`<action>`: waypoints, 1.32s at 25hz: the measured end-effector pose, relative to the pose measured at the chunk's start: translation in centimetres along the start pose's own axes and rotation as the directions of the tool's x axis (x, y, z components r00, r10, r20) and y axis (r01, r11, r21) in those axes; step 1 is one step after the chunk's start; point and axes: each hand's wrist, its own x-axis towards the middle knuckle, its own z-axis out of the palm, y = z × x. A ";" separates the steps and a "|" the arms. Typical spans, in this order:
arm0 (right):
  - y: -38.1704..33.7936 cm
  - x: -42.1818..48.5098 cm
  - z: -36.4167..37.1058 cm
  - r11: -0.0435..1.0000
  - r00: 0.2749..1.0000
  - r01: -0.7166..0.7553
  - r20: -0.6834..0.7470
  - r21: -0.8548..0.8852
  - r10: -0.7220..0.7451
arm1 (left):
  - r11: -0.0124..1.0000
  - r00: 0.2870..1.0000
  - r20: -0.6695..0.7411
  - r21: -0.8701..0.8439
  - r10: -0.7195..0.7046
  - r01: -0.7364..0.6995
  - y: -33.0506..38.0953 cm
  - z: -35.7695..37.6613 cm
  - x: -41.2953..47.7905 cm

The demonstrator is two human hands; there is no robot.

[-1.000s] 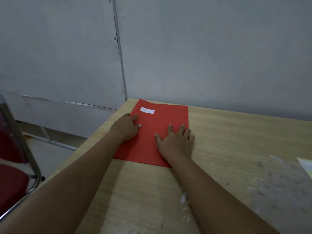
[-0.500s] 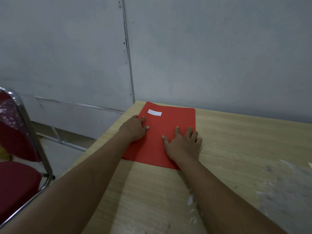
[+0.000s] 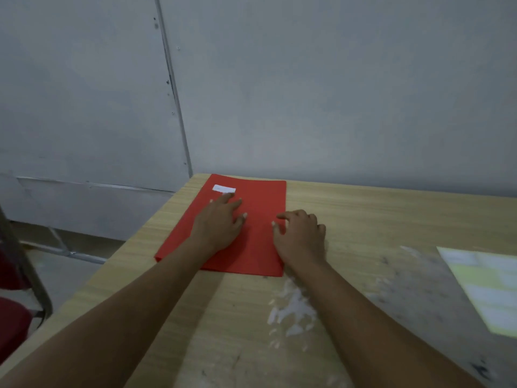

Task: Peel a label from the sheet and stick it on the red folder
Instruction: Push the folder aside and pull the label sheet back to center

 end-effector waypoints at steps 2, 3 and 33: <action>2.8 -1.0 -1.4 0.999 0.999 0.025 0.043 -0.045 -0.024 | 0.997 0.997 0.045 -0.045 0.065 -0.063 4.1 1.2 -0.9; 4.2 -1.6 -2.1 0.998 0.997 0.043 0.067 -0.054 -0.039 | 0.994 0.993 0.070 -0.063 0.094 -0.090 6.1 2.0 -1.6; 32.9 -14.5 -23.0 0.929 0.946 -0.321 -0.112 -0.185 0.304 | 0.947 0.943 0.170 -0.195 0.287 -0.254 42.7 9.3 -9.1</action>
